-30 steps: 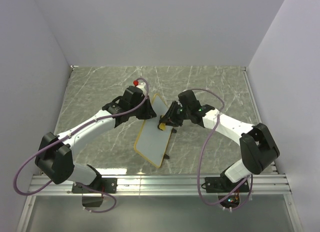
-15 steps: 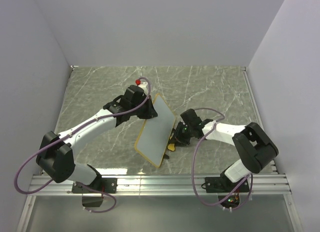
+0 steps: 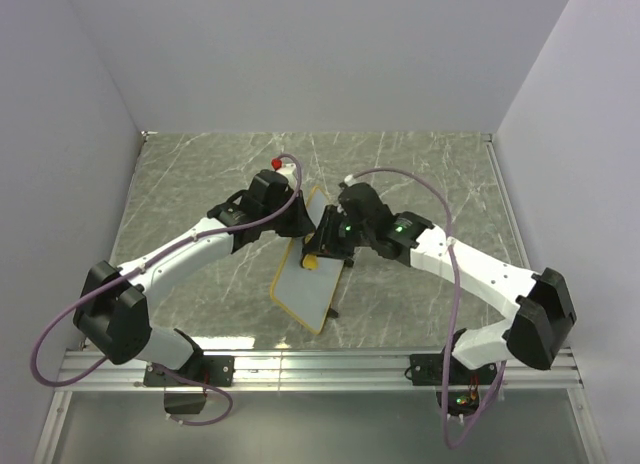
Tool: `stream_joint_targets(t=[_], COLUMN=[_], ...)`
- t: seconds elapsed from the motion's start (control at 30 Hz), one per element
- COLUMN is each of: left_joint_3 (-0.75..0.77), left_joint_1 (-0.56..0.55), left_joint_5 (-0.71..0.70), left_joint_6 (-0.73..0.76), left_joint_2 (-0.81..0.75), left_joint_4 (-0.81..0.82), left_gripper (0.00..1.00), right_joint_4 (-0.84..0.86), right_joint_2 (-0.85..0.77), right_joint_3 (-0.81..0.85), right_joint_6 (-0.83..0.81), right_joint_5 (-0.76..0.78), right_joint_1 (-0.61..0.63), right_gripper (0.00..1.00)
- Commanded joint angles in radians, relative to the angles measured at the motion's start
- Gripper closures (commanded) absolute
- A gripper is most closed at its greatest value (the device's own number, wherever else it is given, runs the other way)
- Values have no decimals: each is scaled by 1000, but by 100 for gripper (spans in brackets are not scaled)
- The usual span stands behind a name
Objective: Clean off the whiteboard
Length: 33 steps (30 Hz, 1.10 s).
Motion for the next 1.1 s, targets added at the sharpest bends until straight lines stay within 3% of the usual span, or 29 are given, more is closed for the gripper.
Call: stream_joint_targets(t=[0.0, 0.17, 0.7, 0.9, 1.07], left_joint_3=[-42, -42, -17, -5, -13], left_joint_1=[-36, -36, -36, -36, -36], left_joint_5=[11, 8, -6, -8, -32], left_joint_6=[67, 56, 58, 50, 35], left_joint_2=[76, 79, 89, 108, 96], left_joint_4=[-115, -118, -148, -140, -141], left_gripper=[100, 100, 100, 100, 100], right_joint_4=[-41, 16, 114, 36, -174], right_joint_2=[67, 121, 112, -22, -209], right_joint_3=[25, -16, -274, -287, -207], right_joint_6=[15, 78, 188, 185, 159], right_joint_5=[22, 24, 42, 122, 282], right_joint_1=[100, 202, 241, 245, 217], right_gripper=[100, 100, 100, 100, 100])
